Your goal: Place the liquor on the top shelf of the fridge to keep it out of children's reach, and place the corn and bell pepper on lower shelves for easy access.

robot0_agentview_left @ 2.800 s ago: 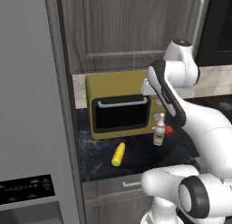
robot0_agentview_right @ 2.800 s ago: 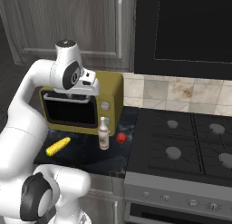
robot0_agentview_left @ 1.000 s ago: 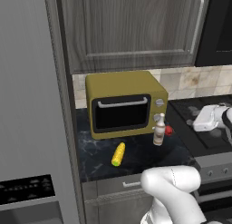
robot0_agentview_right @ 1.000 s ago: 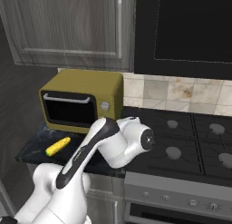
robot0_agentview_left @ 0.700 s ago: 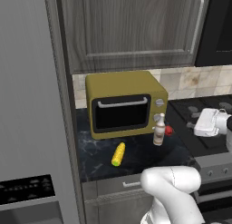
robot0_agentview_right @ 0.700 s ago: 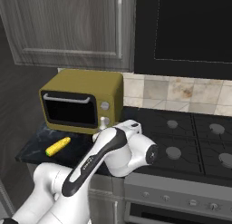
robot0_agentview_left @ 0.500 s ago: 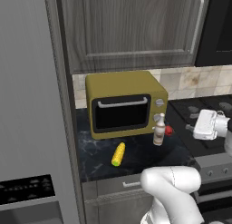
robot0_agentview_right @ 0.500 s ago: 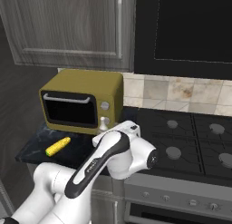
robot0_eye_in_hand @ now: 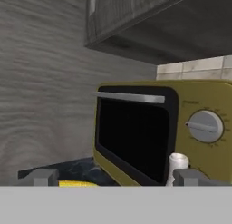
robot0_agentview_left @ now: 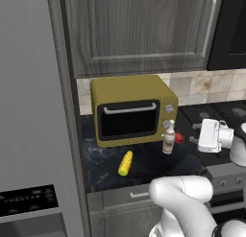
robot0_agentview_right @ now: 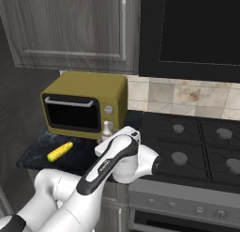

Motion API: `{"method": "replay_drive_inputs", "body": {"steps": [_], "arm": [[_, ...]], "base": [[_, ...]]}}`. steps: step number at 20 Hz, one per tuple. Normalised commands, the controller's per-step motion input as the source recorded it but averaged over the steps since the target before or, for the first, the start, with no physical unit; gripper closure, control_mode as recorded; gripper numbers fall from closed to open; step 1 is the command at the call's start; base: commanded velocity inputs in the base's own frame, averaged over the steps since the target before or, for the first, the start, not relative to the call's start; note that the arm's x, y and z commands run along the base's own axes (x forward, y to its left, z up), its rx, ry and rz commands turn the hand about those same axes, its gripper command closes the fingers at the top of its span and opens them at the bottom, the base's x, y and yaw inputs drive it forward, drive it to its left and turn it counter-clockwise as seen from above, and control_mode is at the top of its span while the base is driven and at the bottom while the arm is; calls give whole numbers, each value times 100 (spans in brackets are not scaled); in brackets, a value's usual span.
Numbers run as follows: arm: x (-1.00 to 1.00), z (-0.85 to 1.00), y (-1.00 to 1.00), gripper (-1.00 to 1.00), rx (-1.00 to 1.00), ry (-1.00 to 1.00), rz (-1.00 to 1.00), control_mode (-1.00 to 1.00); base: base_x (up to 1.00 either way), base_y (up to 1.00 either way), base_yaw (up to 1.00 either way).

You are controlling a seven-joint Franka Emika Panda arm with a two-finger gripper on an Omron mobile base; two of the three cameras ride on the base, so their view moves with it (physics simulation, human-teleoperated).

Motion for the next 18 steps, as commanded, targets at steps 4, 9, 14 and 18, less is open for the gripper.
{"method": "replay_drive_inputs", "body": {"steps": [4,9,14,18], "arm": [[43,-15,13,-100,0,0,0,-100],[37,-5,13,-100,0,0,0,-100],[32,0,10,-100,0,0,0,-100],[29,0,1,-100,0,0,-2,-100]], "base": [[0,0,0],[0,0,0],[0,0,0],[0,0,0]]}}
